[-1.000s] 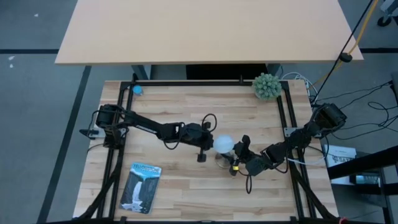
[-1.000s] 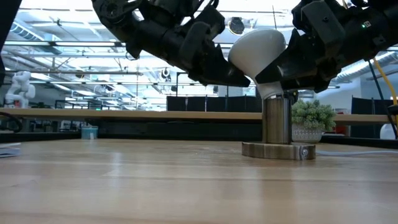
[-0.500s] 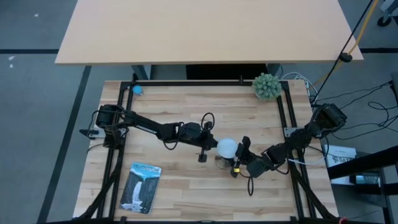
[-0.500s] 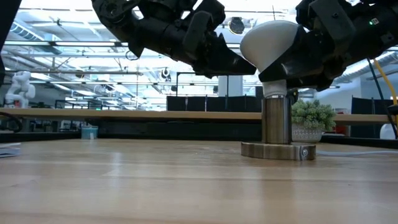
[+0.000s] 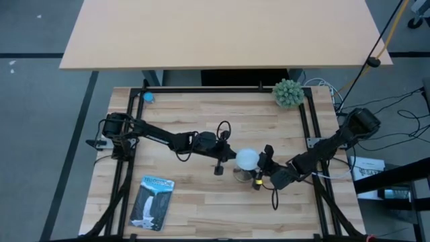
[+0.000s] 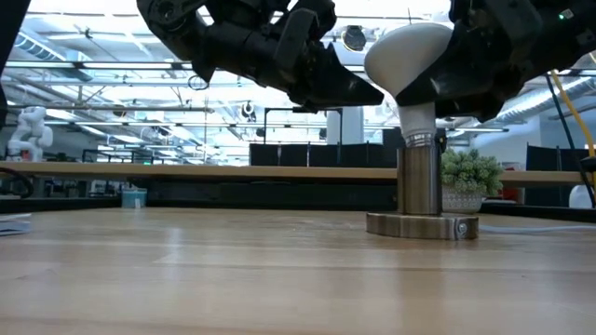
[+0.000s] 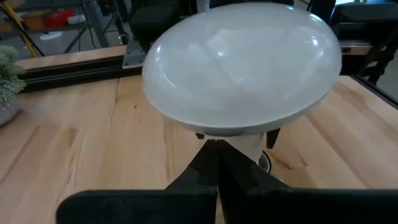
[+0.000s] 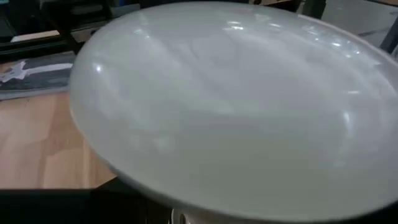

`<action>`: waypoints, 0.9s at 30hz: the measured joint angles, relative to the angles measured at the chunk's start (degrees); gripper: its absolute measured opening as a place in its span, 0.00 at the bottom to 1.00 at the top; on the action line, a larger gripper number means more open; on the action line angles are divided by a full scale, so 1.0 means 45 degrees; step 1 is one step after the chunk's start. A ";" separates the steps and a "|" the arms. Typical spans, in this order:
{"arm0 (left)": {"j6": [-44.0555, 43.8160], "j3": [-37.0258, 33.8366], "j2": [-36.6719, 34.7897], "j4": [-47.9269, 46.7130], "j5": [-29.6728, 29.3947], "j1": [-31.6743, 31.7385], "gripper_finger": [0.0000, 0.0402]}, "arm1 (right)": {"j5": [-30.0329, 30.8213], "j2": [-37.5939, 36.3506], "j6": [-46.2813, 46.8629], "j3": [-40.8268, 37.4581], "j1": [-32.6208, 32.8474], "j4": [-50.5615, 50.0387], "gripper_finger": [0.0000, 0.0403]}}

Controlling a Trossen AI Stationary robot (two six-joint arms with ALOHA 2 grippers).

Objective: Screw lightbulb
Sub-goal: Insert the lightbulb into the bronze lamp socket

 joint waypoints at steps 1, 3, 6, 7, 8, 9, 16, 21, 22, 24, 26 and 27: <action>0.0000 0.0000 0.0000 0.0005 0.0000 0.0000 0.00 | -0.0146 -0.0068 0.0013 -0.0005 -0.0004 -0.0017 0.52; 0.0000 0.0000 0.0000 0.0005 0.0000 0.0000 0.00 | -0.0250 -0.0123 0.0061 0.0000 -0.0010 0.0058 0.52; 0.0000 0.0000 0.0000 0.0005 0.0000 -0.0024 0.00 | -0.0504 -0.0123 0.0140 0.0000 -0.0010 -0.0199 0.52; -0.0008 0.0000 0.0000 0.0007 0.0000 -0.0024 0.00 | -0.0516 -0.0117 0.0283 0.0000 -0.0010 -0.0407 0.52; -0.0032 0.0000 0.0000 0.0002 0.0000 -0.0024 0.00 | -0.0513 -0.0093 0.0436 0.0000 -0.0010 -0.0583 0.52; -0.0138 0.0000 0.0000 -0.0002 0.0000 -0.0024 0.00 | -0.0495 -0.0080 0.0542 0.0000 -0.0010 -0.0755 0.52; -0.0219 0.0000 0.0000 0.0005 0.0000 -0.0083 0.00 | -0.0451 0.0085 0.0711 0.0000 -0.0126 -0.0787 0.52; -0.0215 0.0000 0.0000 0.0010 -0.0001 -0.0071 0.00 | -0.0544 0.0096 0.1055 0.0000 -0.0121 -0.0837 0.52; -0.0214 0.0000 0.0000 0.0009 -0.0001 -0.0072 0.00 | -0.0575 0.0096 0.1134 0.0000 -0.0121 -0.0864 0.53; -0.0214 0.0000 0.0000 0.0011 -0.0004 -0.0072 0.00 | -0.0698 0.0096 0.1273 0.0000 -0.0121 -0.0897 0.55; -0.0214 0.0000 0.0000 0.0010 -0.0005 -0.0071 0.00 | -0.0874 0.0096 0.1348 0.0000 -0.0121 -0.0919 0.59; -0.0214 0.0000 0.0000 0.0010 -0.0005 -0.0073 0.00 | -0.0864 0.0096 0.1340 0.0000 -0.0121 -0.0976 0.60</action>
